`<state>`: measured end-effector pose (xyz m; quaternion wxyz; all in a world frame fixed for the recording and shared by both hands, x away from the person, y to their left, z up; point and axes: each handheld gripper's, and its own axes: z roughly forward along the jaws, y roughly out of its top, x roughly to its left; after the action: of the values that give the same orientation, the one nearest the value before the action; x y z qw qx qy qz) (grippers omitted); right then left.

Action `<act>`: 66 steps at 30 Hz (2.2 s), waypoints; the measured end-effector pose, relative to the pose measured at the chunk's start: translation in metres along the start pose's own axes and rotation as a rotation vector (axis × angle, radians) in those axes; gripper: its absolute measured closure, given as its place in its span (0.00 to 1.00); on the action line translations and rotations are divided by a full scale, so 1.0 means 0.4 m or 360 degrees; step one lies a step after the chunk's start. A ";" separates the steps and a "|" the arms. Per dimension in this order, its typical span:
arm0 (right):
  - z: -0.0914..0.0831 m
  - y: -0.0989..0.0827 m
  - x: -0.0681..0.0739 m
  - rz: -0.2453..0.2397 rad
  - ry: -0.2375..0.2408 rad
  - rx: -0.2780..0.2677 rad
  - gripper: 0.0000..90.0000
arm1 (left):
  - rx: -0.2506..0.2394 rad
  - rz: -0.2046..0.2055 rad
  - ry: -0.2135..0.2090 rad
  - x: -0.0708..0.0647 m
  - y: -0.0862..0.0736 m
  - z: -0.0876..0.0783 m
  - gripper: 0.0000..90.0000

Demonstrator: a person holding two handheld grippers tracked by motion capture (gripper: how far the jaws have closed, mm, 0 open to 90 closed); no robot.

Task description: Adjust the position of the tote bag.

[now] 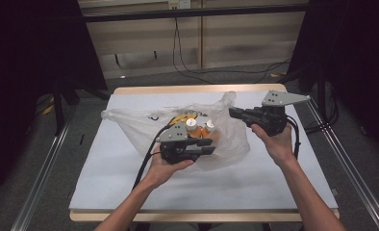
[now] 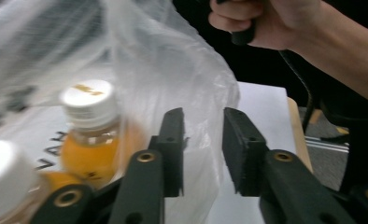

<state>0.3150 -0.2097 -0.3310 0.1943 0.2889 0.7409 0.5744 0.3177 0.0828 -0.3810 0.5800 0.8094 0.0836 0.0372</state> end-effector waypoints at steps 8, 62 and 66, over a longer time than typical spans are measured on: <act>-0.020 -0.002 -0.021 0.0024 -0.0008 -0.0055 1.00 | -0.0090 -0.0058 0.0129 0.024 0.016 -0.079 0.71; -0.083 -0.015 -0.080 0.0056 -0.0145 -0.0119 1.00 | -0.0201 -0.0283 0.0643 0.190 -0.081 -0.447 0.44; -0.079 -0.018 -0.077 0.0064 -0.0145 -0.0122 1.00 | -0.0278 -0.0283 0.0638 0.189 -0.071 -0.460 0.86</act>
<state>0.3174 -0.2545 -0.3309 0.2271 0.3219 0.7027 0.5924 0.3603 0.2768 -0.3509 0.6206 0.7221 0.2645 0.1532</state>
